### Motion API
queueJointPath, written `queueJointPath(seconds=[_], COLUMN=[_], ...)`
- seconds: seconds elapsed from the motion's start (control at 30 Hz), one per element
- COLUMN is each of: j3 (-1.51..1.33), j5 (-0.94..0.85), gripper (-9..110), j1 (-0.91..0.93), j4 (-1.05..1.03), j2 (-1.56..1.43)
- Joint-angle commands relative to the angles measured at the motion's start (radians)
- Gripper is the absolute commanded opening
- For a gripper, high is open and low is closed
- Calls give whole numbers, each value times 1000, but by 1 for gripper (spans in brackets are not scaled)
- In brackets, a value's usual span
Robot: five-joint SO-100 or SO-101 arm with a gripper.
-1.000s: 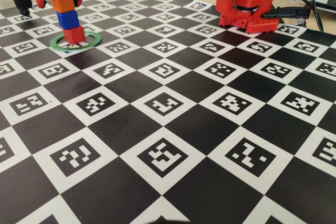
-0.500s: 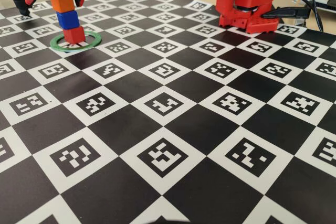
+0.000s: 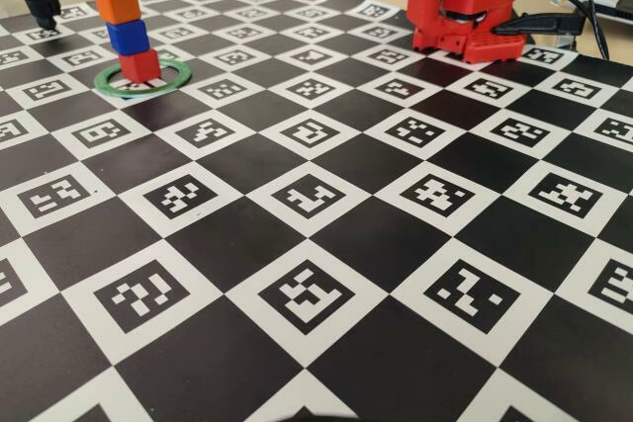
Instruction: Grab the red cube then put it in the green circle then put the blue cube on top and finally the orange cube on top
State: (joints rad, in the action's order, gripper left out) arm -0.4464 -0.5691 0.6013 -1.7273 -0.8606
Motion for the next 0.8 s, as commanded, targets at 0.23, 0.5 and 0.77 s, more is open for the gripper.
queueJointPath(seconds=[0.23, 0.5, 0.77], j3=[-187, -522, -908], j5=[75, 337, 448], gripper=[52, 49, 38], j1=[-51, -114, -193], j4=[-104, -107, 15], j2=[-453, -752, -1002])
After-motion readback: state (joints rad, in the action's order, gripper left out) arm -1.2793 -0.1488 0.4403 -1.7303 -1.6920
